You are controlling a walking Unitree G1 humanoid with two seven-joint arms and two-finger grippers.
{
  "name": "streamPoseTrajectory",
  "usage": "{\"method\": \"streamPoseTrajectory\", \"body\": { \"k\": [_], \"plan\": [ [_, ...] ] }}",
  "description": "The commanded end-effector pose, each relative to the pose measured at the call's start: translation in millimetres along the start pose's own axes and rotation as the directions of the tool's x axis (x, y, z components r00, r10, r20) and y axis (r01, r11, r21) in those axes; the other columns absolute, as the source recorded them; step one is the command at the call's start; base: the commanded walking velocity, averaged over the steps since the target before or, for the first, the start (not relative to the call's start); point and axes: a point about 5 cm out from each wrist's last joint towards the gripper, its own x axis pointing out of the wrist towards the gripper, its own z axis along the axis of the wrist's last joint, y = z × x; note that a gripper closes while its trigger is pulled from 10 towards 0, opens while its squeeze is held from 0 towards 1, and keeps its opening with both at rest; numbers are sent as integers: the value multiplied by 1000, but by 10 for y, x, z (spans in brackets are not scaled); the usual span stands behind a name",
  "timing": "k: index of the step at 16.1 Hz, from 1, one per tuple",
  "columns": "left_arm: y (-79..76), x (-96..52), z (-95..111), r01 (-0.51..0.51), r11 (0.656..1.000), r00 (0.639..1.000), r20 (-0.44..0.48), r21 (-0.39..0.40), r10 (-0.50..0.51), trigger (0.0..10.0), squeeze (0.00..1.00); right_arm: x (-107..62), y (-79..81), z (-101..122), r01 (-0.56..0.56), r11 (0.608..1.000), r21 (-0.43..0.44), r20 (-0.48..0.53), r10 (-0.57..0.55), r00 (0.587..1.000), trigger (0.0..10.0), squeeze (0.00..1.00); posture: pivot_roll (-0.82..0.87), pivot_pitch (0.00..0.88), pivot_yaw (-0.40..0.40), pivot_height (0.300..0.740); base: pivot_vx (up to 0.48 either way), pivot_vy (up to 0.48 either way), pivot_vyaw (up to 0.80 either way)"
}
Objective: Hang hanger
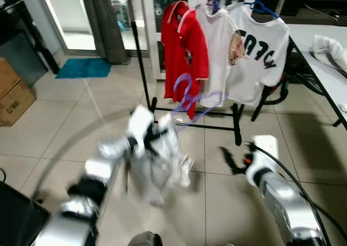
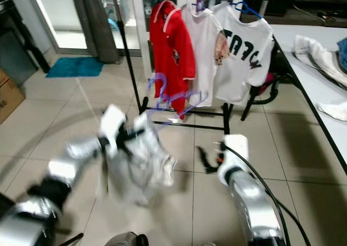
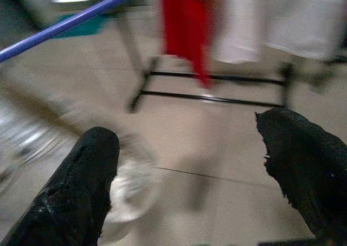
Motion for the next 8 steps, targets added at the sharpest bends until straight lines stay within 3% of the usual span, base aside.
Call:
{"method": "streamPoseTrajectory", "body": {
  "k": [1,4,5,6,8],
  "plan": [
    [37,-2,48,-67,997,997,39,24,66,0,0,-10,-56,-107,81,997,5,-20,-81,997,10000,0,-98,0,124,740,0,0,0],
    [-114,4,-399,-131,991,989,-67,-30,129,0,0,15,-184,-403,230,973,32,-125,-224,967,10000,0,-108,0,133,740,0,0,0],
    [-218,-87,-837,-214,970,957,-221,-116,185,0,0,54,-246,-669,309,949,-58,-255,-313,915,10000,0,-107,0,119,740,0,0,0],
    [-244,-120,-933,-235,963,946,-257,-130,196,0,0,52,-237,-743,296,953,-68,-294,-303,907,10000,0,-101,11,106,740,0,0,0],
    [-403,-321,-1373,-371,896,879,-405,-246,253,0,0,-89,-149,-1184,219,969,-116,-483,-248,840,10000,0,-73,20,55,740,0,0,0]
  ]
}}
